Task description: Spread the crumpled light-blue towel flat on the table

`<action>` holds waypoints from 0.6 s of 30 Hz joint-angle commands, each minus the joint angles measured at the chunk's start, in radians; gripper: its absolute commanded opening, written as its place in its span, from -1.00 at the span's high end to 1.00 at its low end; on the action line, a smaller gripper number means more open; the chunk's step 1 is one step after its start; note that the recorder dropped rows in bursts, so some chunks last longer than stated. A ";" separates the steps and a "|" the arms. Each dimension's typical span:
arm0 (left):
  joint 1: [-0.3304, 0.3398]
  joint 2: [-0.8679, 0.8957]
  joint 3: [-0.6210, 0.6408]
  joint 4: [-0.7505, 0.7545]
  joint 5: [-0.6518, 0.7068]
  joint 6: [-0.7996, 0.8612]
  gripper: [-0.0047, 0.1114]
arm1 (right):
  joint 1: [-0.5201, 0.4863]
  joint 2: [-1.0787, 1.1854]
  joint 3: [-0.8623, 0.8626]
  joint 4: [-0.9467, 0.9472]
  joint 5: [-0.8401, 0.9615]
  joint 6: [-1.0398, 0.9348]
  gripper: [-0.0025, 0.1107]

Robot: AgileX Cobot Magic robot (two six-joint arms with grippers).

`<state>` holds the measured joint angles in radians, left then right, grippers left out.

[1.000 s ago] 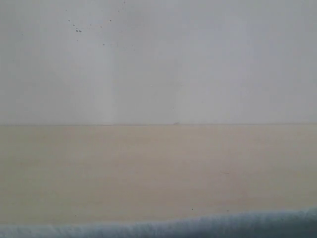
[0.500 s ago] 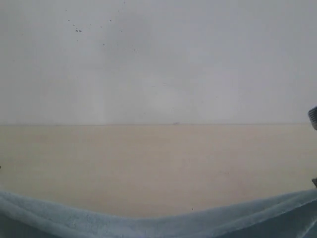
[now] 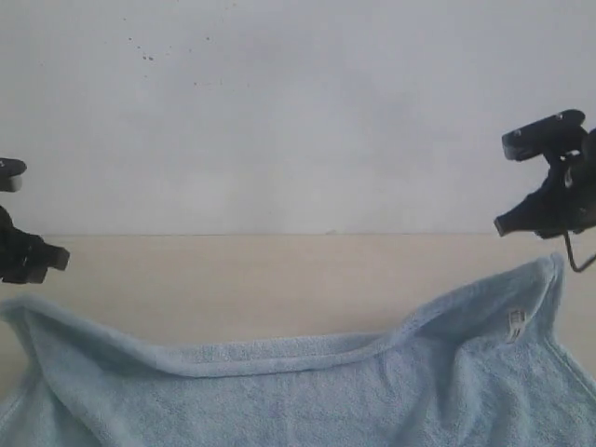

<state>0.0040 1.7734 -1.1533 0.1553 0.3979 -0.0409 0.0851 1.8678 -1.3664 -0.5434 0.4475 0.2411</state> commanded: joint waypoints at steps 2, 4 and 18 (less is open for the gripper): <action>0.045 0.023 -0.072 -0.009 -0.008 -0.056 -0.09 | -0.007 0.062 -0.223 0.054 0.117 -0.080 0.11; 0.048 0.014 -0.072 -0.009 0.066 -0.029 -0.05 | -0.015 0.038 -0.226 0.078 0.134 -0.101 0.31; 0.041 -0.202 0.245 -0.484 0.042 0.392 0.38 | -0.026 -0.212 0.232 0.797 0.063 -0.702 0.96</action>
<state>0.0503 1.5964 -0.9443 -0.2118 0.4603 0.2434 0.0404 1.6758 -1.1903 0.0182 0.5506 -0.2477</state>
